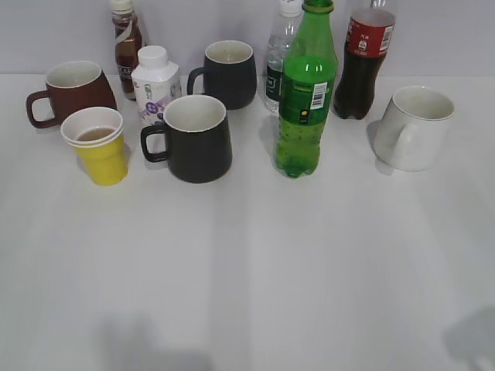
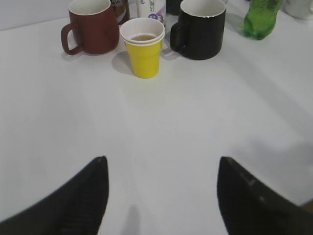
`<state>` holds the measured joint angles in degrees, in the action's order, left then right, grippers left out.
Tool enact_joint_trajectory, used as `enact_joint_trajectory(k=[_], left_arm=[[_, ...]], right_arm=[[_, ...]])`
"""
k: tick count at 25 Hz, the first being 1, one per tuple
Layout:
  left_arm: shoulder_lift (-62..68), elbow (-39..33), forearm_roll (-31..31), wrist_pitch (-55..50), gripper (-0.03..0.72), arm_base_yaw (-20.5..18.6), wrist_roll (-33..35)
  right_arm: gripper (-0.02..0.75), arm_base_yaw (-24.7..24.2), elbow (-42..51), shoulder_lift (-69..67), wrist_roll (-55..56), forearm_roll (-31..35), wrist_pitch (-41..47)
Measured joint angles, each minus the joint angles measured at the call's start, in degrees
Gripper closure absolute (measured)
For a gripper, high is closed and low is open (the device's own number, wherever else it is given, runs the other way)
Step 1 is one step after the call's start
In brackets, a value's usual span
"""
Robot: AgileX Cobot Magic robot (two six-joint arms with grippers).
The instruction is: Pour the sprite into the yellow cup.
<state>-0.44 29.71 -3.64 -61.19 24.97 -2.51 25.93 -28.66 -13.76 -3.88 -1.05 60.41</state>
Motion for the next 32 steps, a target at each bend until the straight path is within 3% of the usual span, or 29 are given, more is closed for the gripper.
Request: enact_joint_trajectory(k=[6,8,14,19,32], left_arm=[[0.0,0.0,0.0,0.0,0.162,-0.2,0.0],[0.0,0.0,0.0,0.0,0.162,-2.1,0.0],[0.0,0.0,0.0,0.0,0.162,-16.1,0.0],[0.0,0.0,0.0,0.0,0.162,-23.1,0.0],[0.0,0.0,0.0,0.1,0.179,-24.6,0.0]], right_arm=[[0.151,0.0,0.0,0.0,0.0,0.0,0.0],[0.151,-0.6,0.0,0.0,0.0,0.1,-0.1],[0.15,-13.9,0.0,2.8,0.0,0.0,-0.6],[0.15,-20.2,0.0,10.5,0.0,0.0,-0.6],[0.151,-20.5,0.1,14.0,0.0,0.0,-0.7]])
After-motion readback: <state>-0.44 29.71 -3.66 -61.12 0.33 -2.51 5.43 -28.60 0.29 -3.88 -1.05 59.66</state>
